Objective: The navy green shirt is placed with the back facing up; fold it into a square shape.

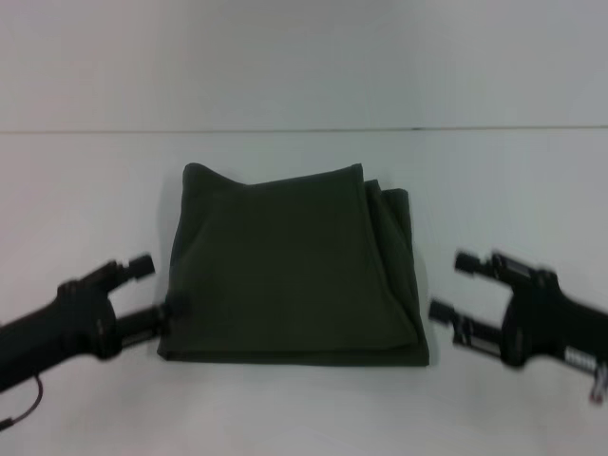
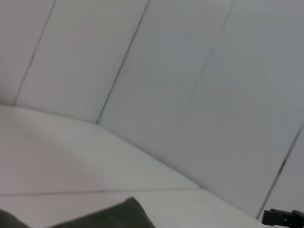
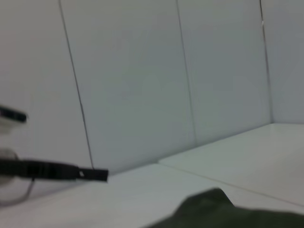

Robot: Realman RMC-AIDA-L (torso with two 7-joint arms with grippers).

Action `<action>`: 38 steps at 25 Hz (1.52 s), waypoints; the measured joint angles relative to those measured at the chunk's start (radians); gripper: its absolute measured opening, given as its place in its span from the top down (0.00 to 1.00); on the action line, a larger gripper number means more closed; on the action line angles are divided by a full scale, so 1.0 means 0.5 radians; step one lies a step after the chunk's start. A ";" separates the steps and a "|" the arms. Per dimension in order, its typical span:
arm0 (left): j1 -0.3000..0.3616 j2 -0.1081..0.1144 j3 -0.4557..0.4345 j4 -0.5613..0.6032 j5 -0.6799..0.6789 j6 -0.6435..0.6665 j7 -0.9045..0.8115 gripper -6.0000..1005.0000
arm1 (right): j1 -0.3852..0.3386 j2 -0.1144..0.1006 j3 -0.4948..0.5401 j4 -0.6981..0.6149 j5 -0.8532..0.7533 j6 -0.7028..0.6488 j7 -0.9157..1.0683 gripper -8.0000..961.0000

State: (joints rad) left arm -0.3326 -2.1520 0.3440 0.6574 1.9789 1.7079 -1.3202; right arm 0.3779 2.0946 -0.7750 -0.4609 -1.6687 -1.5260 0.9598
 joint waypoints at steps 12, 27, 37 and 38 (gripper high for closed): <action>0.083 -0.035 0.007 -0.113 0.121 -0.010 0.490 0.06 | -0.148 -0.002 0.018 0.309 -0.008 0.073 -0.643 0.19; 0.104 -0.037 0.009 -0.154 0.187 -0.164 0.577 0.06 | -0.113 0.008 0.013 0.357 0.001 0.161 -0.702 0.19; 0.105 -0.037 0.003 -0.191 0.184 -0.187 0.579 0.06 | -0.089 0.008 0.008 0.377 0.006 0.215 -0.707 0.19; 0.106 -0.037 0.003 -0.191 0.185 -0.188 0.579 0.06 | -0.089 0.008 0.008 0.378 0.006 0.215 -0.707 0.19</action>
State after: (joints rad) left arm -0.2798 -2.1706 0.3455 0.5616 2.0714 1.6140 -1.0308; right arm 0.3333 2.0984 -0.7711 -0.2720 -1.6658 -1.4187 0.6061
